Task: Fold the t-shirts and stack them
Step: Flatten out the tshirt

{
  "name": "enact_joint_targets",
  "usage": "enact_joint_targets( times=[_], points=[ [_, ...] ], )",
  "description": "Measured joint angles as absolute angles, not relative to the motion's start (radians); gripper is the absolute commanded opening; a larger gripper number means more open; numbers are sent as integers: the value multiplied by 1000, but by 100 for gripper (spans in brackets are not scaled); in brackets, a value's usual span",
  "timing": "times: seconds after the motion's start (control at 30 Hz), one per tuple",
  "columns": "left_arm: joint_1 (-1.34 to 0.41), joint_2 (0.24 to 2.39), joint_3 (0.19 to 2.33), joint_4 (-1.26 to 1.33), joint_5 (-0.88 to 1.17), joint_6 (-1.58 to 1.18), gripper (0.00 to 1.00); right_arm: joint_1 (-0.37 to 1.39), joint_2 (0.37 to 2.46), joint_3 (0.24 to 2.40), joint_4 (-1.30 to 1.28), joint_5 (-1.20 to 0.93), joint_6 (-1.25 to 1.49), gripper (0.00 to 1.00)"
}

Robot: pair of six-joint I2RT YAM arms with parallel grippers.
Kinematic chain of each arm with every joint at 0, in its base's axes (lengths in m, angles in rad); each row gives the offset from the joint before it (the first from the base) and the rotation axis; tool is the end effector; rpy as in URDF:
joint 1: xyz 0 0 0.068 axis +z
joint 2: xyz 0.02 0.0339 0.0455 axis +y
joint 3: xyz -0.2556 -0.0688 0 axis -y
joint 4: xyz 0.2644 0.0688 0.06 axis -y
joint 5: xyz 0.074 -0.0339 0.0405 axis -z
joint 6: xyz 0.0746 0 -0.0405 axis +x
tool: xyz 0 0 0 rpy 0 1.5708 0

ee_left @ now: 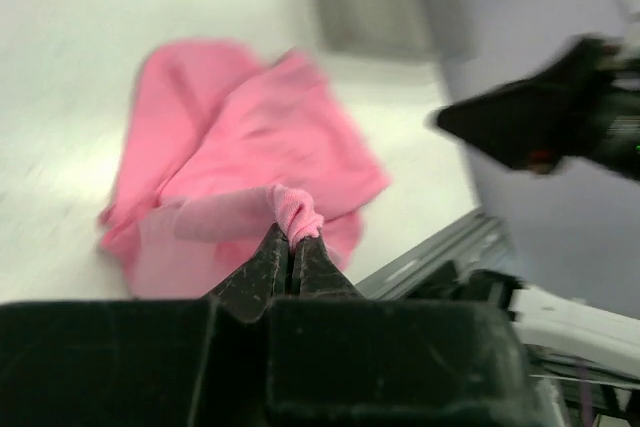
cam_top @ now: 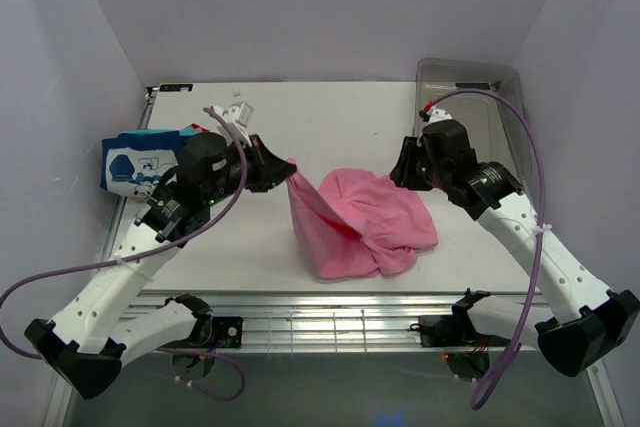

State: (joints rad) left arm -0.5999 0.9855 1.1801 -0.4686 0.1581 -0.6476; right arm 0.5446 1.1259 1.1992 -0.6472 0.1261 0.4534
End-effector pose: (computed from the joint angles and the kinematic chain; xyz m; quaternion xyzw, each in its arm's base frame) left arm 0.2152 -0.1614 0.3966 0.0287 0.7955 -0.4027 0.4519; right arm 0.2560 0.1441 0.3431 -0.0099 0.8770 0.1797 0.4454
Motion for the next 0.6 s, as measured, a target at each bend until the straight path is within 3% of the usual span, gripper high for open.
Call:
enact_joint_targets(
  times=[0.27,0.6],
  points=[
    [-600,986,949,-654,30,-666,0,574,1132,1100,-874,189,602,40],
    [-600,881,1029,-800,-231,-732,0,686,1157,928,-1056,237,773,45]
  ],
)
